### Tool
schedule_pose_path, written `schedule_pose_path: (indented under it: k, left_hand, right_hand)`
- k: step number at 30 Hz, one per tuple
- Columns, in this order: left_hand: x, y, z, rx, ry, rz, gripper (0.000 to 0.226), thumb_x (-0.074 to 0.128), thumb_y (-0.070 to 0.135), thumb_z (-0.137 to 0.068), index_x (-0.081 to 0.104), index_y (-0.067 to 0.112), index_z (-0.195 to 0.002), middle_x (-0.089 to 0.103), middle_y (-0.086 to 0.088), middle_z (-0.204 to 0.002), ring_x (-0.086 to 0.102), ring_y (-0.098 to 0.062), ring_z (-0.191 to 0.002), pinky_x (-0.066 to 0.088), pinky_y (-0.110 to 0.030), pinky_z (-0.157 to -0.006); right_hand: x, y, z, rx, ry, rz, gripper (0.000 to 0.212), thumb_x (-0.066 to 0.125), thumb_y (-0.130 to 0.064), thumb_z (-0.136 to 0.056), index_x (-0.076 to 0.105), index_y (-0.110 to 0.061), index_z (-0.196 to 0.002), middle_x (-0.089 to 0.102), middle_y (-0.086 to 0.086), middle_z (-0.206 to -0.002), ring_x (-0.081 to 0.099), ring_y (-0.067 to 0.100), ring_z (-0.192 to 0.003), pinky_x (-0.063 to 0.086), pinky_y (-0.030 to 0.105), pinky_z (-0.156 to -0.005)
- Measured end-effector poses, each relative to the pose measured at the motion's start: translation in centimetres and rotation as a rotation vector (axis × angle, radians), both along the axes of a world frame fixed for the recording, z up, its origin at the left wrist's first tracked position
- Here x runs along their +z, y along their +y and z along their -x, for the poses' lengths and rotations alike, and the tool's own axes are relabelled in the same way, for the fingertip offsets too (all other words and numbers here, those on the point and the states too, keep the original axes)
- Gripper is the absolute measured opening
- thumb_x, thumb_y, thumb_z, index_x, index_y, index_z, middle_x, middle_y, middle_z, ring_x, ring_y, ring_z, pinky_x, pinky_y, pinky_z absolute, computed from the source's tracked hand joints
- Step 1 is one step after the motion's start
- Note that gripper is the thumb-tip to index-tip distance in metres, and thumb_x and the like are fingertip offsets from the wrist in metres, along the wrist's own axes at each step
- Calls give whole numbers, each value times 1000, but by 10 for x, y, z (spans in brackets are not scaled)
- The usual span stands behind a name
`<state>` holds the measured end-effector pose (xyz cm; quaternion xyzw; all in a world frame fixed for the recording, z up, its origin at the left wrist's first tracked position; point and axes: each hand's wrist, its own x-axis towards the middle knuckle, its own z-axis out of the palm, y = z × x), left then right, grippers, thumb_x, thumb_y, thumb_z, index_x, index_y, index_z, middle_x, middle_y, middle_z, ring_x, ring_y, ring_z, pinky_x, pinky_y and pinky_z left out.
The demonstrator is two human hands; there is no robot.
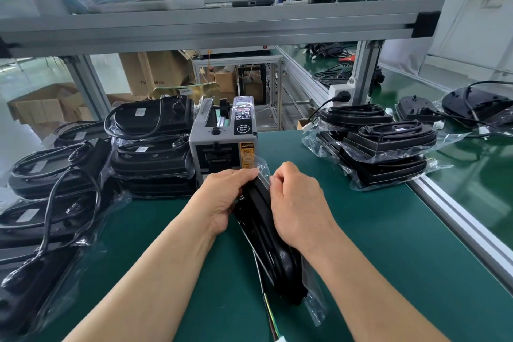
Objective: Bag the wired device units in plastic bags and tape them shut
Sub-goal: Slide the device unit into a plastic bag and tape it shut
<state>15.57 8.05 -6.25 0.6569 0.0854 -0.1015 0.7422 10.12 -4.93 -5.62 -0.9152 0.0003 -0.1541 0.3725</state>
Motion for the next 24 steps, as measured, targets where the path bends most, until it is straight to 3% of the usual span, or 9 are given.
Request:
schedule_pose_path:
  k: [5, 7, 10, 12, 15, 17, 20, 22, 24]
  left_hand:
    - [-3, -3, 6, 34, -14, -29, 23, 79, 27, -80, 71, 8, -91, 74, -7, -73, 67, -13, -55, 50, -21, -47]
    - [-9, -2, 11, 22, -28, -35, 36, 82, 34, -75, 72, 8, -99, 76, -8, -80, 70, -16, -65, 55, -27, -56]
    - [-17, 1, 19, 52, -69, -47, 41, 83, 39, -72, 72, 12, -100, 77, -9, -88, 70, -20, -75, 59, -40, -75]
    - [-21, 7, 24, 55, -87, -30, 37, 81, 37, -77, 71, 14, -104, 78, -8, -91, 73, -21, -82, 60, -38, -78]
    - [-32, 21, 35, 134, -137, -103, 22, 70, 36, -88, 71, 23, -106, 76, 3, -101, 68, -14, -98, 50, -30, -79]
    - [-43, 33, 45, 240, -105, -201, 15, 61, 38, -95, 69, 28, -103, 72, 8, -103, 63, -9, -101, 46, -31, -81]
    - [-55, 40, 64, 204, -43, -269, 24, 52, 42, -99, 67, 23, -104, 71, 3, -106, 64, -11, -100, 49, -35, -91]
    - [-56, 36, 77, 77, -37, -262, 29, 50, 47, -99, 67, 25, -106, 74, 9, -103, 68, -5, -96, 51, -28, -84]
    - [-53, 26, 87, -64, -42, -210, 37, 47, 52, -98, 67, 26, -113, 75, 16, -104, 68, 0, -99, 51, -25, -85]
  right_hand:
    - [-1, -2, -1, -16, 3, -6, 20, 39, -31, -105, 48, -20, -90, 57, -4, -77, 51, 12, -68, 38, 31, -54]
    - [0, -1, -1, -16, 2, -24, 21, 39, -32, -105, 49, -20, -90, 57, -5, -78, 52, 11, -69, 40, 29, -55]
    - [1, 1, 0, 0, 29, -46, 28, 40, -46, -102, 52, -22, -95, 62, -5, -81, 60, 20, -77, 50, 38, -70]
    - [5, 0, 3, 29, 91, -12, 59, 36, -72, -91, 55, -22, -114, 69, -3, -98, 64, 23, -94, 53, 39, -83]
    - [13, -6, 7, 64, 273, 102, 119, 30, -101, -56, 44, -22, -144, 65, 0, -126, 61, 22, -115, 50, 38, -92]
    - [16, -16, 6, 81, 385, 120, 107, 48, -99, -52, 58, -27, -130, 68, -2, -120, 65, 18, -108, 53, 35, -92]
    - [18, -31, 8, 203, 436, -16, 61, 66, -74, -58, 71, -21, -87, 74, 0, -81, 69, 13, -71, 57, 33, -73]
    - [16, -36, 12, 240, 388, -117, 54, 64, -66, -60, 70, -18, -84, 71, -1, -70, 66, 12, -62, 56, 32, -69]
    - [9, -36, 20, 272, 301, -335, 45, 67, -58, -64, 71, -21, -89, 75, -1, -79, 72, 16, -75, 58, 36, -78]
